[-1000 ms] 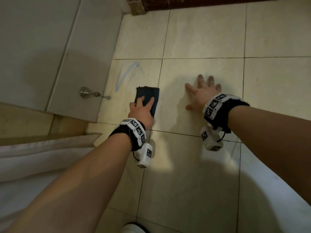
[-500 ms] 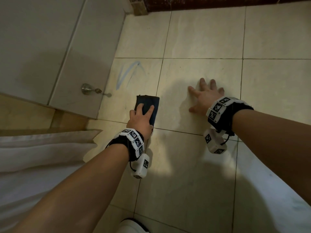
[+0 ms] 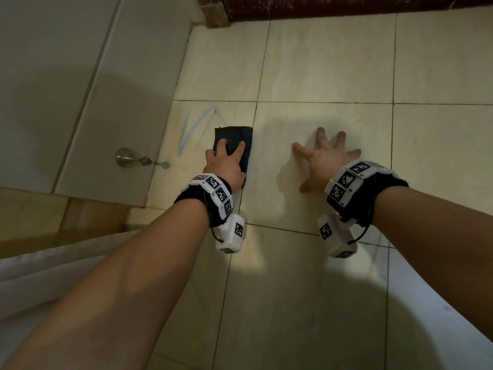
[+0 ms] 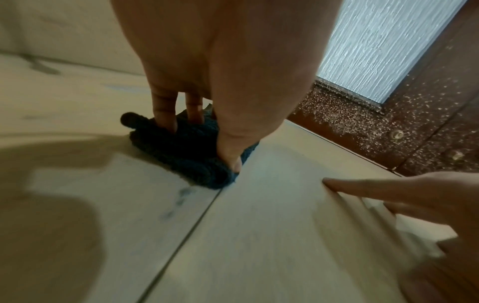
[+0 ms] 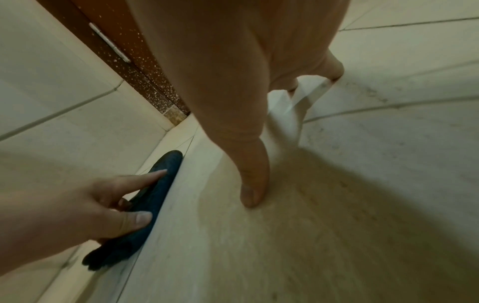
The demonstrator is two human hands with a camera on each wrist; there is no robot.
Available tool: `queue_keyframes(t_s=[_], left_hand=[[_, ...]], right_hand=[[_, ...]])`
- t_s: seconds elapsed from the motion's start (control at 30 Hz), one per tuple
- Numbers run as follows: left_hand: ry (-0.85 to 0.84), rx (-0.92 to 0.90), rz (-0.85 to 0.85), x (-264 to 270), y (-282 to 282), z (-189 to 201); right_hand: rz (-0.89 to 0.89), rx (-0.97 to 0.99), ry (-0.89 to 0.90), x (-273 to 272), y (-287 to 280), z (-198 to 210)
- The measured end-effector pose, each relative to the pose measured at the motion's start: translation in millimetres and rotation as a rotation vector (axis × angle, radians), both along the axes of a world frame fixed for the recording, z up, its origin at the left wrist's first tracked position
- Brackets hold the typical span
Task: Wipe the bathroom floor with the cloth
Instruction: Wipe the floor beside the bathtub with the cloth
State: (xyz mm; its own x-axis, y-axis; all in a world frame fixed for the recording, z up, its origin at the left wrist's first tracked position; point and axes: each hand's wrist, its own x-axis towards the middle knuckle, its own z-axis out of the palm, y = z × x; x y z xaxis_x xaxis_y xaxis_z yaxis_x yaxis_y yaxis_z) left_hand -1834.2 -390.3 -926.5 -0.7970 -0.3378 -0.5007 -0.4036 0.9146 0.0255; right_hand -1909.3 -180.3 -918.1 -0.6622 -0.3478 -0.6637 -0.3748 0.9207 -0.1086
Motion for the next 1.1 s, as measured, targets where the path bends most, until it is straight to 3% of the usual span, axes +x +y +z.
queue_keyframes(t_s=[0.5, 0.8, 1.1], left_hand=[[-0.028, -0.018, 0.049, -94, -48, -4], [-0.101, -0.104, 0.212, -78, -103, -8], [-0.218, -0.225, 0.188, -27, -116, -2]], right_hand=[[-0.055, -0.031, -0.019, -12, -8, -11], [-0.061, -0.023, -0.009, -10, -7, -10], [-0.054, -0.027, -0.009, -10, -6, -6]])
